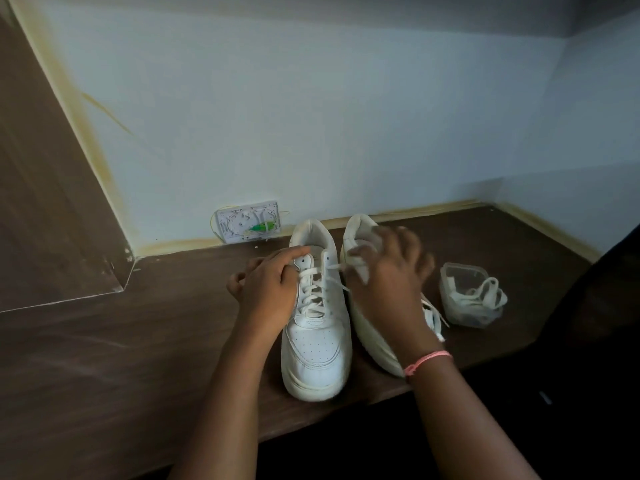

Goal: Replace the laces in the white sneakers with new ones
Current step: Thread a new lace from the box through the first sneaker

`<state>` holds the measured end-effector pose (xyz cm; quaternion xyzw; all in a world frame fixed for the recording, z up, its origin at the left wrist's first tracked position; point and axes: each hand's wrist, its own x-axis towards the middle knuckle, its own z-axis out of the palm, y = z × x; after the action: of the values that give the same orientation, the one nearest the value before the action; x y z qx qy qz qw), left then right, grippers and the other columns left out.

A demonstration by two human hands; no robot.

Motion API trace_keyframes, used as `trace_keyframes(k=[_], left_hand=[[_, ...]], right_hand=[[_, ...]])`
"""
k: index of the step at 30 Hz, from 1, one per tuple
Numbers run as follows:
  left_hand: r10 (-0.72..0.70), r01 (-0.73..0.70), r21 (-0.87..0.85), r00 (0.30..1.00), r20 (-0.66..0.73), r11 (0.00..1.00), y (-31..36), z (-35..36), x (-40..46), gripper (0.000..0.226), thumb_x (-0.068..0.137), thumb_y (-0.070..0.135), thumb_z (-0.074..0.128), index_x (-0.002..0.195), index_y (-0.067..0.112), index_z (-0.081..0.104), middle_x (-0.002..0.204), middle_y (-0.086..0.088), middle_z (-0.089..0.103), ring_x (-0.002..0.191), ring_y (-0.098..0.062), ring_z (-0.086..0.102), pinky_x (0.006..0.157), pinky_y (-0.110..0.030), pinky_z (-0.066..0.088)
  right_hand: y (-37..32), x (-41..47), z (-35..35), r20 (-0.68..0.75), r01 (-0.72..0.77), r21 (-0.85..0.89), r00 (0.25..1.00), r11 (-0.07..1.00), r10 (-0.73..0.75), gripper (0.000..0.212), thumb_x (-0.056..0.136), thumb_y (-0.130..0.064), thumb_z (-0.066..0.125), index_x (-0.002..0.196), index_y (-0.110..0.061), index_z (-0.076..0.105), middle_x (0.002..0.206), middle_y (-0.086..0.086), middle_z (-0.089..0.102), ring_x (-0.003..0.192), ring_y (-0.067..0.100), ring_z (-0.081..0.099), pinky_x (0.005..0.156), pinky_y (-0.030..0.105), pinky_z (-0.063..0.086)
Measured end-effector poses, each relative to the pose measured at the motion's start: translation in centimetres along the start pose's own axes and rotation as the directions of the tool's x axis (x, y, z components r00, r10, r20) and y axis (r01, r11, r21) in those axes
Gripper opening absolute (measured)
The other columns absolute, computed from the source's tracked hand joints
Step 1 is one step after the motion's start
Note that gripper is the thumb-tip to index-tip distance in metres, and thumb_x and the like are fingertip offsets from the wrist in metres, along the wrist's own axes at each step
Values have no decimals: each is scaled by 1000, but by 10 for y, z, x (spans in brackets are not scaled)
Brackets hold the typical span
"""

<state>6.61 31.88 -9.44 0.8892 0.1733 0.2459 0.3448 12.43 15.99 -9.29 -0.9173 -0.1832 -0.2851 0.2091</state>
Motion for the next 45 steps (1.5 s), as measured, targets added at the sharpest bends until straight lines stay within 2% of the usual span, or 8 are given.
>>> trace_keyframes(k=[8, 13, 20, 28, 33, 35, 38, 45], left_hand=[[11, -11, 35, 1000, -5, 999, 2, -1, -2, 45, 97, 20, 39, 115, 55, 62, 128, 29, 58, 123, -3, 43, 100, -35, 12], [2, -2, 37, 1000, 13, 999, 2, -3, 0, 46, 98, 21, 36, 116, 54, 61, 132, 27, 57, 126, -5, 41, 102, -37, 13], [46, -47, 99, 999, 11, 994, 14, -9, -4, 37, 92, 22, 51, 115, 49, 62, 129, 23, 54, 125, -9, 40, 91, -33, 15], [405, -414, 10, 893, 197, 910, 74, 21, -56, 21, 86, 46, 66, 106, 41, 68, 88, 19, 55, 99, -4, 49, 84, -35, 25], [331, -320, -141, 941, 68, 937, 80, 28, -55, 10, 92, 35, 62, 87, 32, 71, 88, 15, 66, 91, -6, 59, 95, -25, 35], [234, -225, -192, 972, 27, 955, 74, 26, -43, 13, 92, 35, 62, 85, 34, 73, 84, 15, 69, 83, -7, 62, 89, -39, 46], [162, -141, -161, 979, 122, 977, 67, 17, -35, 12, 89, 34, 66, 99, 36, 74, 80, 15, 68, 72, -3, 61, 83, -44, 51], [351, -31, -490, 738, 576, 871, 122, -5, -77, 17, 89, 42, 67, 100, 32, 60, 101, 13, 70, 77, -3, 61, 77, -30, 51]], right_hand=[[26, 7, -13, -58, -128, -46, 990, 991, 126, 10, 76, -29, 79, 85, -24, 76, 119, 0, 60, 126, 32, 33, 98, 55, 23], [0, -3, -14, -84, 73, 27, 994, 997, -71, 18, 80, -39, 73, 93, -28, 71, 123, -2, 57, 125, 25, 32, 98, 44, 21], [16, -25, -25, 218, 92, -109, 974, 990, -66, 17, 80, -38, 74, 79, -22, 71, 128, 4, 55, 132, 31, 25, 99, 58, 25], [38, -38, -97, 225, -194, 97, 960, 976, 169, 21, 86, -51, 64, 80, -31, 66, 118, -15, 51, 126, 18, 24, 95, 36, 15], [74, -74, -125, 290, -441, 76, 868, 894, 404, 24, 87, -52, 61, 76, -31, 65, 102, -13, 55, 112, 22, 37, 93, 38, 27], [87, -83, -131, 323, -521, 183, 833, 834, 450, 29, 89, -49, 61, 76, -24, 68, 86, -10, 60, 95, 18, 50, 85, 35, 39], [83, -82, -142, 401, -620, 609, 778, 494, 483, 27, 93, -27, 64, 72, -12, 71, 63, -4, 66, 62, 4, 62, 59, 18, 48], [41, -61, -149, 507, -554, 833, 764, 2, 398, 25, 88, -26, 62, 93, -5, 74, 65, 2, 66, 54, 5, 60, 47, 12, 43]])
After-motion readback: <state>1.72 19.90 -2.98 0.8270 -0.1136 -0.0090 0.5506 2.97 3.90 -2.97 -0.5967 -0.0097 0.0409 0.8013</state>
